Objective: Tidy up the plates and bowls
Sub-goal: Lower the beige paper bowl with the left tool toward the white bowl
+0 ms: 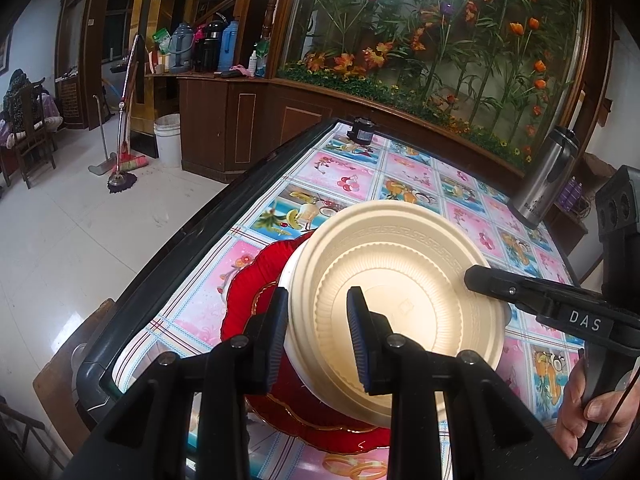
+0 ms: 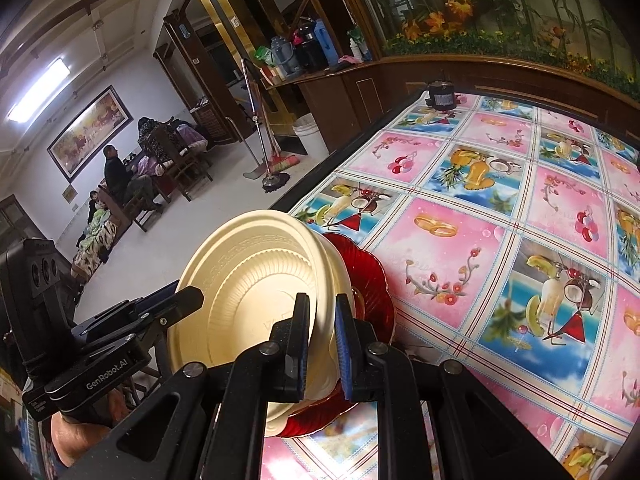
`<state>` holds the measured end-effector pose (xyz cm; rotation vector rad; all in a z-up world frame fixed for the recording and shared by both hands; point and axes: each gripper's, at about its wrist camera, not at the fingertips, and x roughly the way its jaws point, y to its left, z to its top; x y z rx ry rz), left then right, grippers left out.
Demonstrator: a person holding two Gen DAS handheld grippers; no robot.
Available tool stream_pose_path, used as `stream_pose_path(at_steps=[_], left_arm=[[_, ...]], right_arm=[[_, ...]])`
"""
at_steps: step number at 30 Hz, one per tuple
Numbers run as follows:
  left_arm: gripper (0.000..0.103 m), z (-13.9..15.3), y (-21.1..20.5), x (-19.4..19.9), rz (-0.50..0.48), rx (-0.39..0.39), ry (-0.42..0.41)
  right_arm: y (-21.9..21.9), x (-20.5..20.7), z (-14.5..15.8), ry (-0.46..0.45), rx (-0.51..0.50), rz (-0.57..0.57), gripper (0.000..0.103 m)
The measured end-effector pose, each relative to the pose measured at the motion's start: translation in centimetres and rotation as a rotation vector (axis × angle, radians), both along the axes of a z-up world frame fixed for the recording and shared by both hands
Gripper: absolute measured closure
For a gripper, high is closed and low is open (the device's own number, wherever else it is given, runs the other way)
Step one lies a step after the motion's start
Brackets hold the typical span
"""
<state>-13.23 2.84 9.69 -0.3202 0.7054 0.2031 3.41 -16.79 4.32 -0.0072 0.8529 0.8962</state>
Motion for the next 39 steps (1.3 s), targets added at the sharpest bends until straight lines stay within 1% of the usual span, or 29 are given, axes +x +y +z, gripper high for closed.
stream_pose_path(at_steps=[13, 16, 22, 29, 38, 39], left_arm=[[0.075, 0.2, 0.3, -0.1, 0.003, 0.031, -0.004], [0.072, 0.2, 0.3, -0.1, 0.002, 0.037, -0.006], [0.071, 0.1, -0.2, -0.1, 0.007, 0.089, -0.012], [0.063, -0.2, -1.1, 0.1, 0.01, 0.149, -0.015], [0.052, 0.0, -1.6, 0.0, 0.0, 0.153, -0.035], [0.052, 0.0, -1.9, 0.0, -0.001, 0.157, -0.038]], right_arm=[[0.4, -0.2, -0.2, -0.037, -0.025, -0.002, 0.087], [0.4, -0.2, -0.2, -0.038, -0.026, -0.003, 0.087], [0.4, -0.1, -0.1, -0.044, -0.027, -0.003, 0.087], [0.4, 0.1, 0.1, -0.054, -0.031, 0.002, 0.086], [0.1, -0.1, 0.0, -0.046, -0.008, 0.02, 0.085], [0.1, -0.2, 0.0, -0.047, -0.005, 0.021, 0.083]])
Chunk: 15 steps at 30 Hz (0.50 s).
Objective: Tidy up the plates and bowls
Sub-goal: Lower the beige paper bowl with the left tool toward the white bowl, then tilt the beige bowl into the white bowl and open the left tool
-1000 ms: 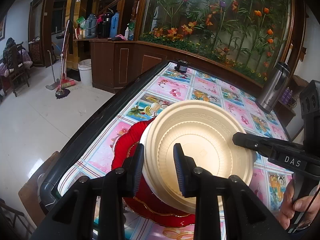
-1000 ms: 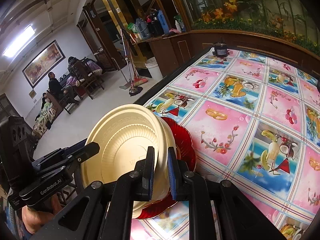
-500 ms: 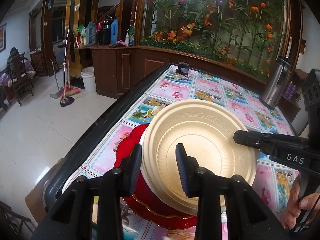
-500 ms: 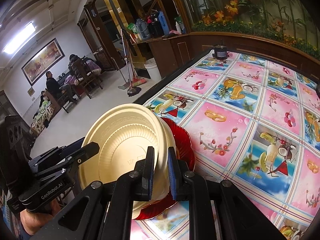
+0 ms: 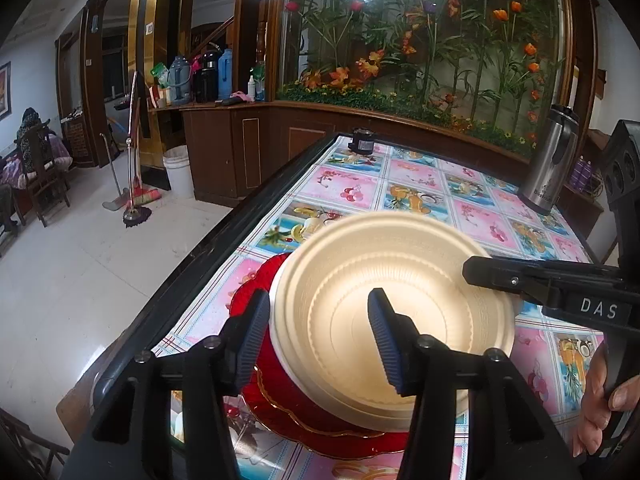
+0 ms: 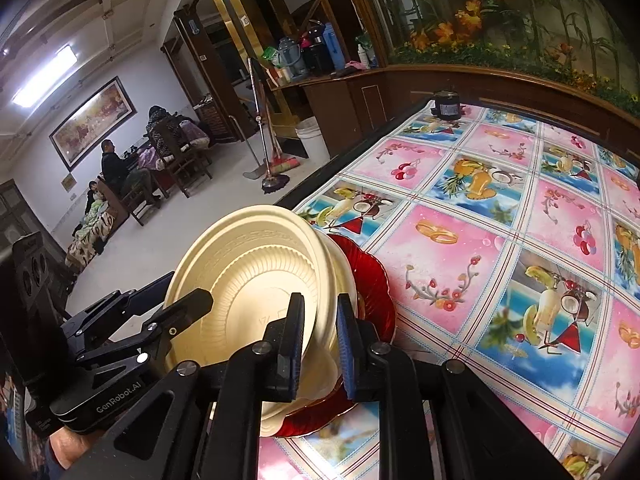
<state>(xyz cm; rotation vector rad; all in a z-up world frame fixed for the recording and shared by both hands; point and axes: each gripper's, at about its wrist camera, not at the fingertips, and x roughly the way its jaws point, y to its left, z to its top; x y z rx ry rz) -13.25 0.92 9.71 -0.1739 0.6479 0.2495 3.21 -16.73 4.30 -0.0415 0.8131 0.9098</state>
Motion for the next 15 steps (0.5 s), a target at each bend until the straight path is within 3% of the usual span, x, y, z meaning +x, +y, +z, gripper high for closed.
stream_pose_path(at_steps=[15], left_arm=[[0.049, 1.0, -1.1, -0.9, 0.015, 0.066, -0.037]], right_arm=[[-3.5, 1.4, 0.9, 0.036, 0.119, -0.046, 0.082]])
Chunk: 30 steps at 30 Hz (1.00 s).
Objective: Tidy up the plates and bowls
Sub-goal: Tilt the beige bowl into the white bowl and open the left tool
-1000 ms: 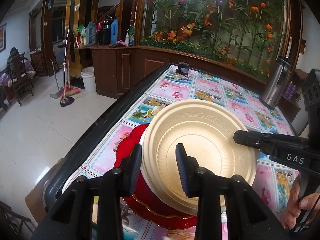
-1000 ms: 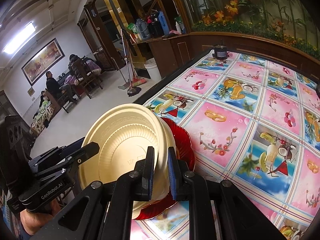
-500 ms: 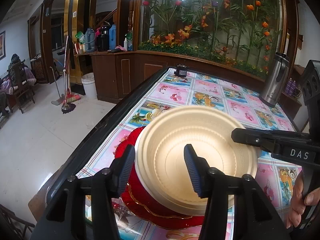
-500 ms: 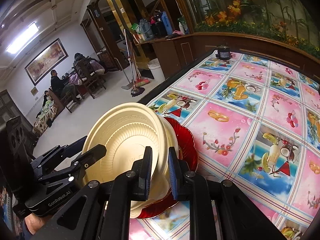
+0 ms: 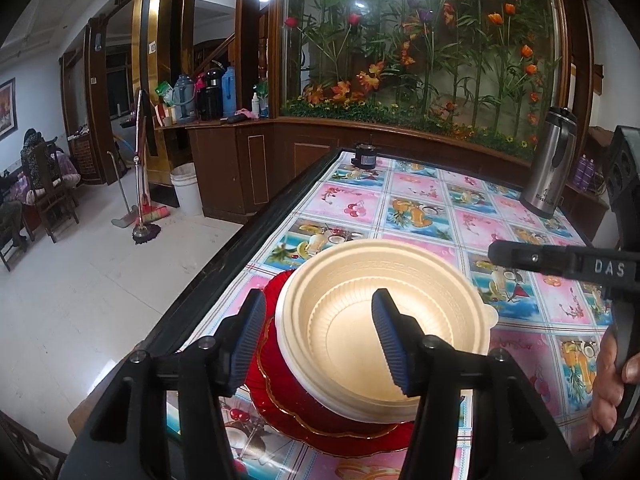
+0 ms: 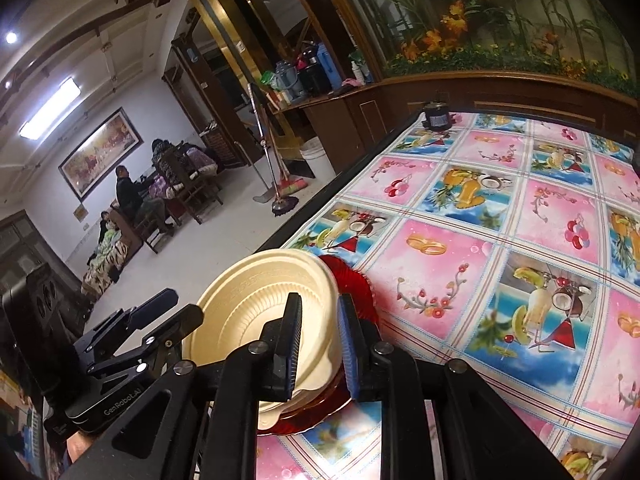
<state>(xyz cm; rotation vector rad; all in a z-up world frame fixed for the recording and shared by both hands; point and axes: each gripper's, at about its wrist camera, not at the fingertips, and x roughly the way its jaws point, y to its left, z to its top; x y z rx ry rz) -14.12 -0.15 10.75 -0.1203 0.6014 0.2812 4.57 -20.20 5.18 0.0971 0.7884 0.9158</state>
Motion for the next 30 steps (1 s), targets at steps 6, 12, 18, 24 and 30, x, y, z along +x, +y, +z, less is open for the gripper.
stream_pose_path(at_steps=[6, 12, 18, 24, 30], left_arm=[[0.049, 0.9, 0.8, -1.1, -0.014, -0.053, -0.04], [0.049, 1.3, 6.5, -3.0, 0.055, -0.225, -0.09], [0.049, -2.4, 11.3, -2.6, 0.107, -0.417, -0.024], [0.063, -5.6, 11.5, -1.1, 0.08, -0.485, 0.047], [0.079, -7.5, 10.7, 0.2, 0.061, -0.489, 0.098]], right_arm=[[-1.7, 2.0, -0.7, 0.046, 0.027, -0.068, 0.082], [-1.9, 4.1, -3.3, 0.134, -0.013, -0.102, 0.082], [-0.6, 4.0, -5.1, 0.198, -0.036, -0.041, 0.082], [0.0, 3.7, -6.1, 0.214, -0.075, -0.034, 0.082], [0.7, 3.6, -6.8, 0.239, -0.076, -0.003, 0.082]])
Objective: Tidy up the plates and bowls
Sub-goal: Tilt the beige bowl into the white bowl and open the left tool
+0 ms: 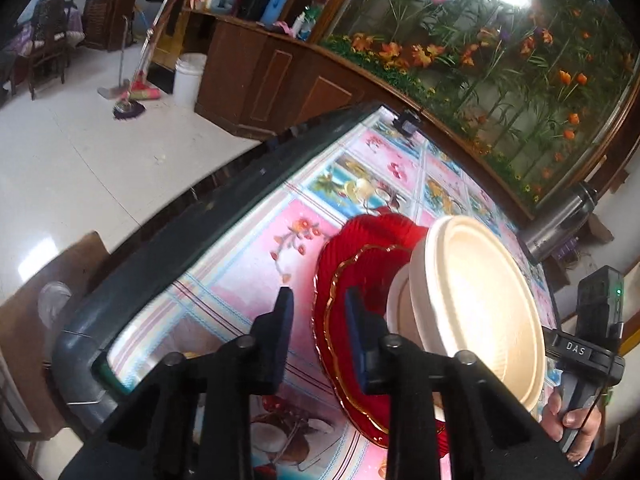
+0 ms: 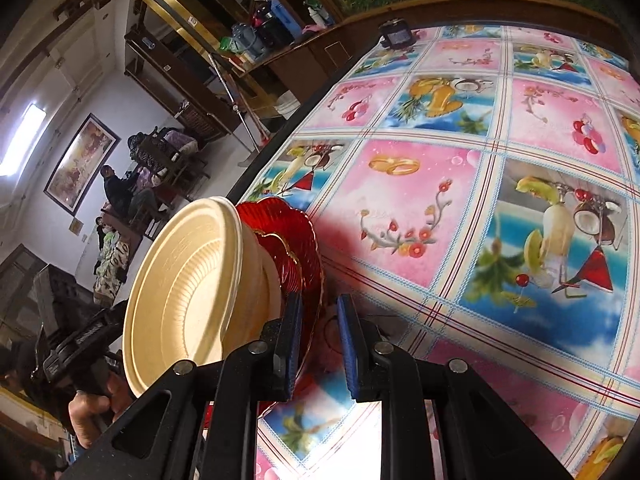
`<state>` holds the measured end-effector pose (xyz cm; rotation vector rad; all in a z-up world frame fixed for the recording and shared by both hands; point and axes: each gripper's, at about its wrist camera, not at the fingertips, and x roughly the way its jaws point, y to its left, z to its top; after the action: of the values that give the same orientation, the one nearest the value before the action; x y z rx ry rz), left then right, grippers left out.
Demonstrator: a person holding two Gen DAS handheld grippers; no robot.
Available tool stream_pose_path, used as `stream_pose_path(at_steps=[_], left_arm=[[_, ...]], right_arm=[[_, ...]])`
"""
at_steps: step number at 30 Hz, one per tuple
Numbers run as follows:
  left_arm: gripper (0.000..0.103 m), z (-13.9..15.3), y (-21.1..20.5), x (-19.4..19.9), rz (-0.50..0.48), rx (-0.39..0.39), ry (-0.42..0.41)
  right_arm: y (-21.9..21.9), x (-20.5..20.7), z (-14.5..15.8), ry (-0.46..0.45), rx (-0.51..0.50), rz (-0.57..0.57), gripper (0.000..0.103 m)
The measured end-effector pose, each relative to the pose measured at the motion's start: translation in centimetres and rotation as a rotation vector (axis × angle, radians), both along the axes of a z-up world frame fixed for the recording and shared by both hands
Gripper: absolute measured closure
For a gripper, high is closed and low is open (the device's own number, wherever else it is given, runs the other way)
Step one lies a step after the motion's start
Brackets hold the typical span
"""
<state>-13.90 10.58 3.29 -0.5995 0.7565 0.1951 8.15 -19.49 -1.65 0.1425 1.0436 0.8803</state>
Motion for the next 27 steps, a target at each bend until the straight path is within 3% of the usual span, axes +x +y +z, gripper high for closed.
stream_pose_path(at_steps=[8, 16, 22, 27], left_arm=[[0.092, -1.9, -0.7, 1.3, -0.032, -0.005, 0.035], [0.093, -1.3, -2.2, 1.9, -0.053, 0.03, 0.042], [0.093, 0.1, -5.6, 4.2, -0.106, 0.051, 0.035], [0.093, 0.2, -10.9, 7.9, -0.189, 0.076, 0.046]], right_arm=[[0.9, 0.2, -1.9, 0.045, -0.001, 0.022, 0.082], [0.8, -0.2, -1.7, 0.042, -0.006, 0.013, 0.085], [-2.7, -0.2, -1.0, 0.029, 0.012, -0.046, 0.085], [-7.9, 0.3, -0.6, 0.009, 0.017, -0.153, 0.085]])
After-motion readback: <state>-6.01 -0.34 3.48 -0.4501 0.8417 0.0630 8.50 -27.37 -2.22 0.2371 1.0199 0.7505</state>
